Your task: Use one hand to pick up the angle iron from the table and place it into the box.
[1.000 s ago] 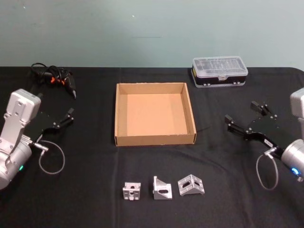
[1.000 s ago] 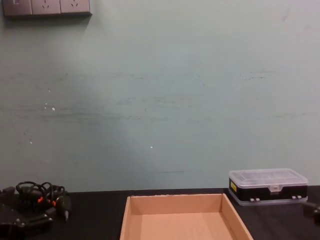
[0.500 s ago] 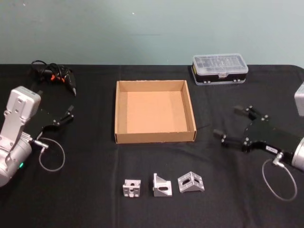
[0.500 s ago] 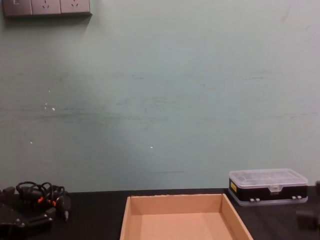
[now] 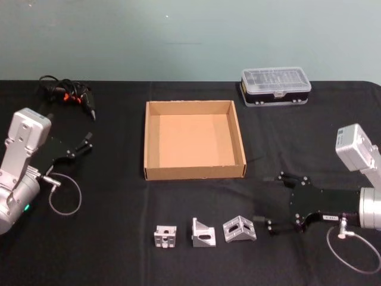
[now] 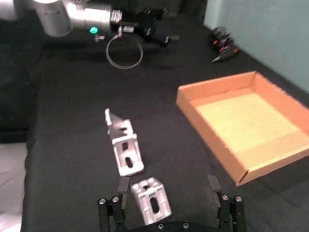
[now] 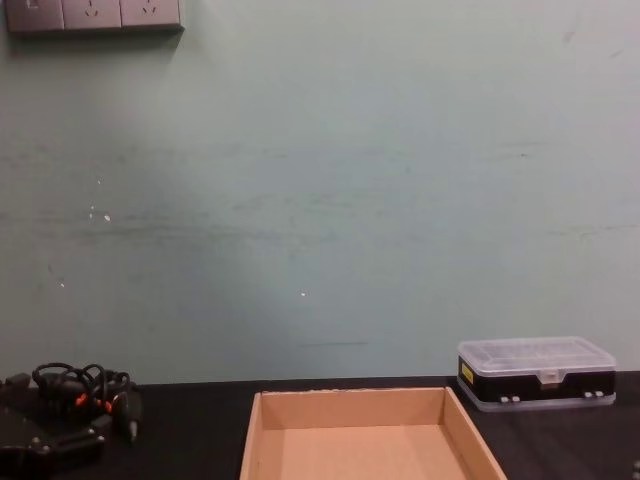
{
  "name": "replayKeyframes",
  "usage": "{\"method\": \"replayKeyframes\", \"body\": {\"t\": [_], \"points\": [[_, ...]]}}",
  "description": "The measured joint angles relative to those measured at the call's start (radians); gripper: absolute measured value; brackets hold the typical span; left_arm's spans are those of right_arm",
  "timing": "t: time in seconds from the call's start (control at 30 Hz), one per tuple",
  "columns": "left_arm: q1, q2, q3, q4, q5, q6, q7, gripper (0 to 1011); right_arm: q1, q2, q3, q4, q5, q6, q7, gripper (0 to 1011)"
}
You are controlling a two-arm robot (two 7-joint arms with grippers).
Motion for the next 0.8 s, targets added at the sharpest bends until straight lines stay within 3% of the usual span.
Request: {"method": "replayKeyframes", "body": {"t": [0.47,0.8], "points": [[0.000,0.000,0.000,0.000,0.000,0.000,0.000,1011,0.094,0.005,-0.094,0.087,-0.026,0.007,0.100,1000],[0.000,0.000,0.000,0.000,0.000,0.000,0.000,1011,0.135,-0.003,-0.153,0.116,-0.057,0.009,0.123,1000]]}}
